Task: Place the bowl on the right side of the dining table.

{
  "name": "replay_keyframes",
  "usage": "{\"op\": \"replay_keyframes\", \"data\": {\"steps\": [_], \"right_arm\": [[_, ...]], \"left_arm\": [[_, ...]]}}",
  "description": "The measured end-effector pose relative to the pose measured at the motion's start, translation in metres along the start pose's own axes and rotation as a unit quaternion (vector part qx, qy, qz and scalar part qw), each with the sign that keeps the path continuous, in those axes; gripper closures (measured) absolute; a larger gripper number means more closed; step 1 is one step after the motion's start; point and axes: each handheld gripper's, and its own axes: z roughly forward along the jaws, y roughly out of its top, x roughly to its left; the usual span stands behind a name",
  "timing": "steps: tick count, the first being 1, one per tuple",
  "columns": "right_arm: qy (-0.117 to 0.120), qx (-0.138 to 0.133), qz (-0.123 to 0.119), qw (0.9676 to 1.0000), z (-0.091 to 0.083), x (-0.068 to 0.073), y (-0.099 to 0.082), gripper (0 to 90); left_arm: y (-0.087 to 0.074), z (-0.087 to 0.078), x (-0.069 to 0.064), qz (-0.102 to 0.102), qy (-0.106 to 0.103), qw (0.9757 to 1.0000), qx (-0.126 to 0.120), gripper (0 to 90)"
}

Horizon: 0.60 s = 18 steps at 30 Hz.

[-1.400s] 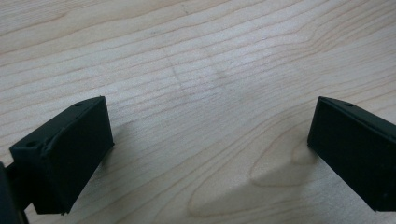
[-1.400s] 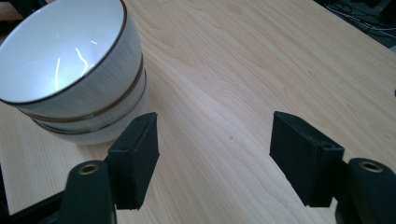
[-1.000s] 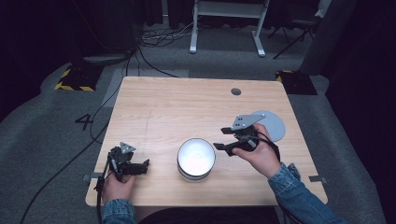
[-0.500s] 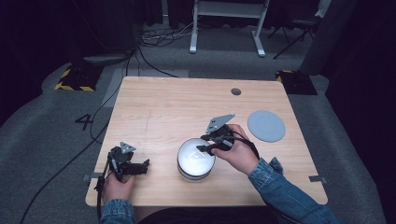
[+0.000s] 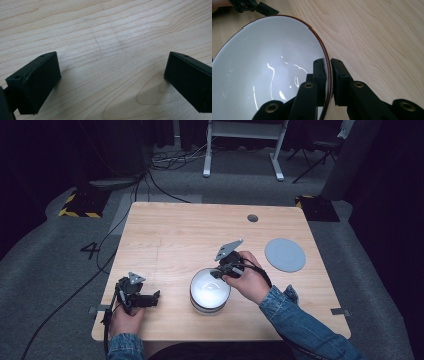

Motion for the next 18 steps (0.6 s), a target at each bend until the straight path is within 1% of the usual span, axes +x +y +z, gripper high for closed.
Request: {"op": "replay_keyframes", "data": {"steps": [1, 3, 5, 6, 10, 18], "right_arm": [[0.001, 0.004, 0.001, 1.0000, -0.001, 0.000, 0.002, 82.2], [0.000, 0.002, 0.004, 1.0000, -0.002, 0.000, 0.002, 82.1], [-0.007, 0.009, 0.002, 0.9999, -0.005, 0.000, 0.004, 82.0], [-0.003, 0.009, 0.006, 0.9999, -0.007, 0.001, 0.005, 82.0], [0.002, 0.003, 0.011, 0.9999, -0.014, 0.000, 0.009, 82.0], [-0.007, -0.001, 0.009, 0.9999, -0.032, -0.005, 0.021, 82.0]], "left_arm": [[0.000, 0.000, 0.000, 0.000, 0.000, 1.0000, 0.000, 0.6], [0.000, 0.000, 0.000, 0.000, 0.000, 1.0000, 0.000, 0.6], [0.000, 0.000, 0.000, 0.001, 0.000, 1.0000, 0.000, 0.6], [0.000, 0.000, 0.000, 0.000, 0.000, 1.0000, 0.000, 0.6], [0.000, 0.000, 0.000, 0.000, 0.000, 1.0000, 0.000, 0.6], [0.000, 0.000, 0.000, 0.000, 0.000, 1.0000, 0.000, 0.6]]}}
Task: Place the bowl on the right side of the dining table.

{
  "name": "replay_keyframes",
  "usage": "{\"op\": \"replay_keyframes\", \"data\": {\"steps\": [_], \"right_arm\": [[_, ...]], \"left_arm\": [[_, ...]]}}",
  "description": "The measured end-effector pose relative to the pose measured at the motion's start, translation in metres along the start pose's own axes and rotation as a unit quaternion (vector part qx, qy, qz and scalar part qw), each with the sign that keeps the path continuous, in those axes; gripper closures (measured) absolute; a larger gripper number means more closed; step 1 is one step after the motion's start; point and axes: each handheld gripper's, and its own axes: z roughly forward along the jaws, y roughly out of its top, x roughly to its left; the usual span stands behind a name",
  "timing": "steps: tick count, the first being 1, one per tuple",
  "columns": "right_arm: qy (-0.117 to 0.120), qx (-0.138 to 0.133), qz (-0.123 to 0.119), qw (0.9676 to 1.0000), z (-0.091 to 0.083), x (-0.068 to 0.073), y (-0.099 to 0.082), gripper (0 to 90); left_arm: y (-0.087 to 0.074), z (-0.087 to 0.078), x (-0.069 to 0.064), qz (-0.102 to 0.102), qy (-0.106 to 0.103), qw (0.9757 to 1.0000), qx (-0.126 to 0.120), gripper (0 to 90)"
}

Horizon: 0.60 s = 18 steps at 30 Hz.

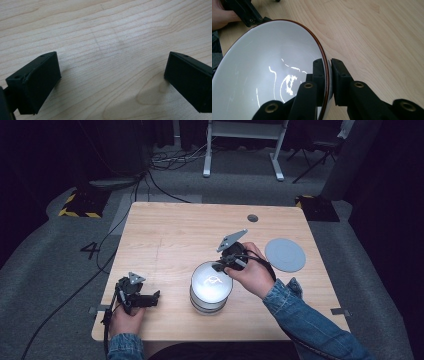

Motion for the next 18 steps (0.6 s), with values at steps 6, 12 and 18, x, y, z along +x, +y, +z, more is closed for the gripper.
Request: {"op": "replay_keyframes", "data": {"steps": [6, 12, 18], "right_arm": [[-0.009, -0.003, 0.003, 1.0000, -0.011, -0.005, 0.008, 82.0], [-0.013, -0.012, 0.005, 0.9998, -0.021, -0.011, 0.017, 82.0], [-0.022, -0.013, 0.007, 0.9996, -0.028, -0.018, 0.026, 82.0]], "left_arm": [[0.000, 0.000, 0.000, 0.002, 0.001, 1.0000, -0.001, 0.6], [0.000, 0.000, 0.000, 0.000, 0.000, 1.0000, 0.000, 0.6], [0.000, 0.000, 0.000, 0.001, 0.001, 1.0000, -0.001, 0.6]]}}
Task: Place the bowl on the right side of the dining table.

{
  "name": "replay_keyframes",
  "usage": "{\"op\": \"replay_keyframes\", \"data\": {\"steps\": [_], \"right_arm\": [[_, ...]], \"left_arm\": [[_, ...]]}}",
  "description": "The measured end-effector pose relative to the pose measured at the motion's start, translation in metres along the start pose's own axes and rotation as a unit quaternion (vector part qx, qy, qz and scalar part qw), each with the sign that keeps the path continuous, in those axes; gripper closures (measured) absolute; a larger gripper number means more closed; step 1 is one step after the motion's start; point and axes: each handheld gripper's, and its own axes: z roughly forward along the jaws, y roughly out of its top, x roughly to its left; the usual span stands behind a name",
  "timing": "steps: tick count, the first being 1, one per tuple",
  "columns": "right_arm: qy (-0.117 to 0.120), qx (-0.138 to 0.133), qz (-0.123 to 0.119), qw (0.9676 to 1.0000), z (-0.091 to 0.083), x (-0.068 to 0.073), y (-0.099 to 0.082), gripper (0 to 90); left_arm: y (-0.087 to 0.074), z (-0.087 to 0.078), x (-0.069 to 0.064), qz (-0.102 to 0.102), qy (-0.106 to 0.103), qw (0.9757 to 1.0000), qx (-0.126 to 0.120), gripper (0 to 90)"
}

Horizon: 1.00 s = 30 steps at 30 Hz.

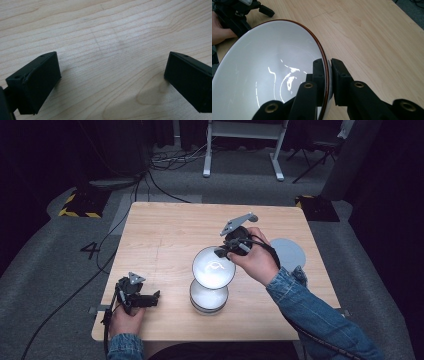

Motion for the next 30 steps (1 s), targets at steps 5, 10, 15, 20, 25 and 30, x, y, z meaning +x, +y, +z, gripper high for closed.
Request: {"op": "replay_keyframes", "data": {"steps": [5, 10, 15, 20, 25, 30], "right_arm": [[-0.013, -0.008, 0.005, 0.9999, -0.008, -0.010, 0.009, 82.0], [-0.028, -0.011, 0.018, 0.9994, -0.013, -0.022, 0.013, 82.0], [-0.043, -0.008, 0.029, 0.9986, -0.014, -0.036, 0.014, 82.0], [-0.058, -0.012, 0.048, 0.9971, -0.015, -0.054, 0.013, 82.0], [-0.077, -0.010, 0.072, 0.9944, -0.019, -0.074, 0.009, 82.0], [-0.097, -0.011, 0.092, 0.9909, -0.025, -0.094, 0.002, 82.0]], "left_arm": [[0.000, 0.000, 0.000, -0.001, -0.001, 1.0000, 0.001, 0.6], [0.000, 0.000, 0.000, -0.001, -0.001, 1.0000, 0.001, 0.6], [0.000, 0.000, 0.000, -0.002, -0.001, 1.0000, 0.001, 0.6], [0.000, 0.000, 0.000, -0.001, -0.001, 1.0000, 0.002, 0.6], [0.000, 0.000, 0.000, -0.001, -0.001, 1.0000, 0.001, 0.6], [0.000, 0.000, 0.000, -0.002, 0.000, 1.0000, 0.002, 0.6]]}}
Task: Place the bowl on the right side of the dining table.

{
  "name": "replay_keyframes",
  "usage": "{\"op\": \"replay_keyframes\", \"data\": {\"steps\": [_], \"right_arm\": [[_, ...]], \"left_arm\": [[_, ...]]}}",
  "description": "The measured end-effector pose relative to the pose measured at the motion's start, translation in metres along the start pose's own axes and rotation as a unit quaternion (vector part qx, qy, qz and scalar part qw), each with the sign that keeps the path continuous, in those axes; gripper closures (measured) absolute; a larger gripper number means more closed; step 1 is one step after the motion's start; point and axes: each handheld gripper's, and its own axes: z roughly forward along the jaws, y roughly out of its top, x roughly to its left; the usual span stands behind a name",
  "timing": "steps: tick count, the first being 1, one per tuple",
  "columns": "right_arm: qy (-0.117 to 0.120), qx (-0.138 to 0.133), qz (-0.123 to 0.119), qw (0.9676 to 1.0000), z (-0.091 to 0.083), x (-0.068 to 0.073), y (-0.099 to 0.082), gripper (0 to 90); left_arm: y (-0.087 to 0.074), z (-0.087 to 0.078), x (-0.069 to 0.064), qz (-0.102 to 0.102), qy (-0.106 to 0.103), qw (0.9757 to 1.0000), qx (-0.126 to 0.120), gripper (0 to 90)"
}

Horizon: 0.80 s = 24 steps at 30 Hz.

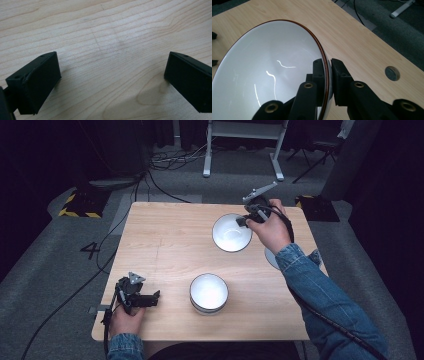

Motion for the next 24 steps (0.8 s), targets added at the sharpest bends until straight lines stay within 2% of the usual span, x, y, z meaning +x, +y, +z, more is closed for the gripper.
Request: {"op": "replay_keyframes", "data": {"steps": [7, 12, 21, 24], "right_arm": [[-0.028, 0.002, 0.035, 0.9990, -0.009, -0.035, -0.012, 81.9], [-0.043, -0.004, 0.066, 0.9969, -0.019, -0.052, -0.021, 81.9], [-0.072, -0.003, 0.099, 0.9924, -0.033, -0.084, -0.036, 81.9], [-0.079, -0.005, 0.103, 0.9915, -0.036, -0.093, -0.040, 82.0]], "left_arm": [[0.000, 0.000, -0.001, -0.004, 0.002, 1.0000, -0.001, 0.8], [0.000, 0.000, -0.001, -0.004, 0.001, 1.0000, -0.001, 0.8], [0.000, 0.000, -0.001, -0.004, 0.002, 1.0000, -0.001, 0.8], [0.000, 0.000, -0.001, -0.005, 0.001, 1.0000, -0.001, 0.8]]}}
